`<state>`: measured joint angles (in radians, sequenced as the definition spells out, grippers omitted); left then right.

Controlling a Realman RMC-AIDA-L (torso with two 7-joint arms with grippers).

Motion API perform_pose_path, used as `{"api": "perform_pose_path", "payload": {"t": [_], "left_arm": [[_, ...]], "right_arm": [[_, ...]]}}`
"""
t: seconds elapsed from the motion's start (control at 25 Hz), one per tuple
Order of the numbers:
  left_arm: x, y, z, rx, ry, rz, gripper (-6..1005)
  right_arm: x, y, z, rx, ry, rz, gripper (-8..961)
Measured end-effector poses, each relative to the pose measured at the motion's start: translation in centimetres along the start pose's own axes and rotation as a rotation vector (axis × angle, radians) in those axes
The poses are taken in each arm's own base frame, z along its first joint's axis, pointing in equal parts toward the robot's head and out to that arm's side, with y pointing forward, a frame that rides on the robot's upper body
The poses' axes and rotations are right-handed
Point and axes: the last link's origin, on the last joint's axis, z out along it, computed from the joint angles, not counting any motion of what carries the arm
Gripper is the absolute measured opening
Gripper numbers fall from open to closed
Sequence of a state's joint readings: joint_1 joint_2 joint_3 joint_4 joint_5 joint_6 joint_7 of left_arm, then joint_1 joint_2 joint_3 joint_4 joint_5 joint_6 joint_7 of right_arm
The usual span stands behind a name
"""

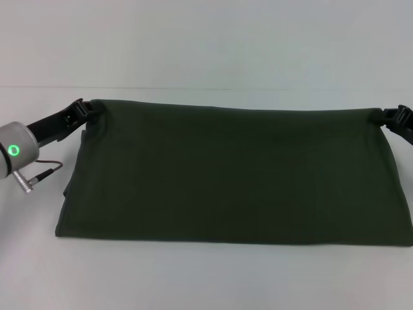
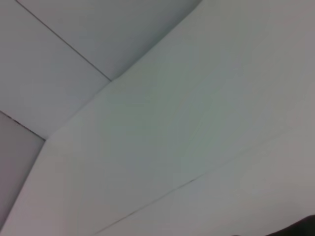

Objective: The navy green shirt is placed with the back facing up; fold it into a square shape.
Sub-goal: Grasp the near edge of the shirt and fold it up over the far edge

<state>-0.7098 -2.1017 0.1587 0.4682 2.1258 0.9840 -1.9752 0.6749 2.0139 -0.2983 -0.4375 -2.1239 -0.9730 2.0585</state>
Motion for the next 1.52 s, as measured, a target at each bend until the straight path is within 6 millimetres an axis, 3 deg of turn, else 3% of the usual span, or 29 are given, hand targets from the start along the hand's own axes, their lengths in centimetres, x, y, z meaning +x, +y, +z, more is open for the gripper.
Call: {"api": "perform_pose_path", "payload": {"t": [0.56,0.8,1.16,1.28,1.52], "left_arm": [[-1.2,0.7,2.5,0.093,0.015,0.113,69],[-1.2,0.9,2.8,0.104,0.022,0.128,73],[-1.3,0.9,3.1,0.114,0.057,0.102,80],[-1.4,0.9,3.4,0.132,0.065,0.087,82],[-1.4,0.7,3.6,0.147,0.103,0.029,233]], "right_arm": [[0.0,0.5,2.4,0.13,-0.012,-0.112,48],[0.0,1.5,3.3,0.124,-0.015,-0.152,48],[-0.3,1.5,3.6,0.157,-0.038,-0.178,49],[-0.5,1.6,3.6,0.155,-0.048,-0.187,122],[-0.4,2.0,3.7,0.118,-0.09,-0.202,319]]}}
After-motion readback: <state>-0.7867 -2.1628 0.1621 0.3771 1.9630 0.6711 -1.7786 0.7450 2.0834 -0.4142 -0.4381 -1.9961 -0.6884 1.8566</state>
